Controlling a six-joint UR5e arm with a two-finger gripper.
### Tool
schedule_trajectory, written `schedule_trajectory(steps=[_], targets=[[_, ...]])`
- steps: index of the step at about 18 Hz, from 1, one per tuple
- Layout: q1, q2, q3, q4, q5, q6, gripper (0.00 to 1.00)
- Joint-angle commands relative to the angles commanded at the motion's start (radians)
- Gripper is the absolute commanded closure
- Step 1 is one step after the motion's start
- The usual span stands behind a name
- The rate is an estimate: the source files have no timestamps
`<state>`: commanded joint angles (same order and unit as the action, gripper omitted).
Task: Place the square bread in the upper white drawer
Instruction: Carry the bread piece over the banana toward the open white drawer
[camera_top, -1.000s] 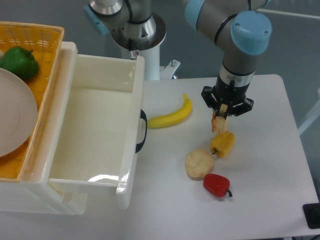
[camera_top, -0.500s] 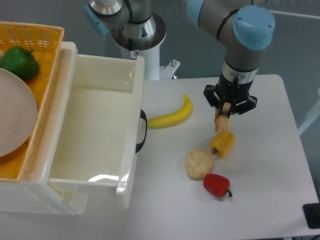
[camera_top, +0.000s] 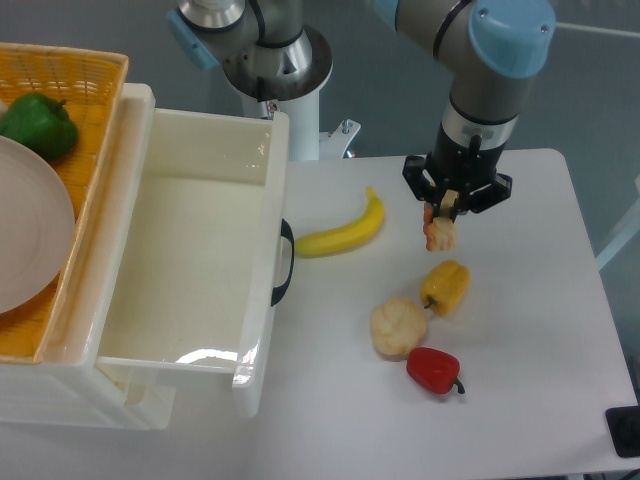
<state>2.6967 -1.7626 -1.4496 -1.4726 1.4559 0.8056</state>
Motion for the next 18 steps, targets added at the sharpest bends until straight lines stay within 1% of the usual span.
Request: schedule_trajectory(steps=[7,12,14,16,18], targets=[[-0.003,0.077,0.002,0.0,-0.123,-0.094,0.71],[-0.012,0.109,0.0,0.0,-0.233,-0.259,0.7],[-0.023,0.127,0.0,0.0,-0.253,-0.27,0.7],[-0.044,0.132,0.0,0.0,-0.268,-0.278,0.7],[-0.06,0.152,-0.006,0.003,-0.287,-0.328,0.7]])
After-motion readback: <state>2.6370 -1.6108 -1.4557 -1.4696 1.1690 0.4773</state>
